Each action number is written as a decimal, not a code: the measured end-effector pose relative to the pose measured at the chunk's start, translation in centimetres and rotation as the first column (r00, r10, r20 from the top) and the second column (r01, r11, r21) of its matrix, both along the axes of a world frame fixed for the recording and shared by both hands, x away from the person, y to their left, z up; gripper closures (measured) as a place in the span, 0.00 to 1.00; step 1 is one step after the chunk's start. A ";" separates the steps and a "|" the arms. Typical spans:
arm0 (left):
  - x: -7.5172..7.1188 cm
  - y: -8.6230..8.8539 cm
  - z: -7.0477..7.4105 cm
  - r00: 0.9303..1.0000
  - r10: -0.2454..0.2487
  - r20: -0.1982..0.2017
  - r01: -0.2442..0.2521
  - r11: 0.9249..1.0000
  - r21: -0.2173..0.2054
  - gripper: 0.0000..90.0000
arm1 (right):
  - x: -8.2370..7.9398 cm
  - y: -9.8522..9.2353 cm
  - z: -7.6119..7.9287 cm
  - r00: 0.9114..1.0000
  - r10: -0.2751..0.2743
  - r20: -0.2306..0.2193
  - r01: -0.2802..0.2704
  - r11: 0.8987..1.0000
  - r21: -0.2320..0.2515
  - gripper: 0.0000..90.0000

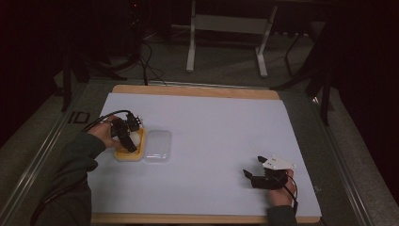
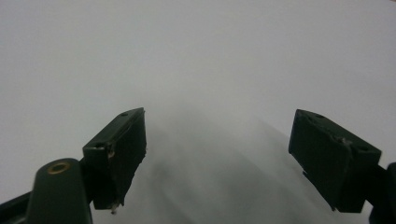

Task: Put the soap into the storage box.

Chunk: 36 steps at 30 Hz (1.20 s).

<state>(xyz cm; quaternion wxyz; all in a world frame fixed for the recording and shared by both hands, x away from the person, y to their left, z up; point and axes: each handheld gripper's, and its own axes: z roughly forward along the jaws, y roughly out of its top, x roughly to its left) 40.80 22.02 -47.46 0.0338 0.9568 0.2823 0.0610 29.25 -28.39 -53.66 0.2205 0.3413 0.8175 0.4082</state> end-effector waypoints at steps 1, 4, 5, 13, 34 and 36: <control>0.0 0.0 0.0 1.000 0.001 -0.002 -0.001 1.000 0.000 0.28 | 0.0 0.0 0.0 1.000 0.000 0.000 0.000 1.000 0.001 0.21; 0.1 0.0 -0.2 1.000 0.005 -0.002 -0.005 1.000 0.003 0.28 | 0.0 0.0 0.0 1.000 0.000 0.000 0.000 1.000 0.000 0.21; 0.2 0.0 -0.2 1.000 0.004 -0.004 -0.004 1.000 0.004 0.28 | 0.0 0.0 0.0 1.000 0.000 0.001 0.000 1.000 -0.001 0.21; 0.4 0.2 -0.7 1.000 0.014 -0.013 -0.014 1.000 0.003 0.28 | 0.0 0.0 0.0 1.000 0.000 0.001 0.000 1.000 0.000 0.21; 0.6 0.5 -1.6 0.999 0.038 -0.034 -0.039 0.999 -0.020 0.28 | 0.0 0.0 0.0 1.000 -0.001 0.001 0.001 1.000 0.001 0.21; 0.6 0.5 -1.6 0.998 0.042 -0.039 -0.043 0.999 -0.022 0.28 | 0.0 0.0 0.0 1.000 -0.001 0.001 0.001 1.000 0.000 0.21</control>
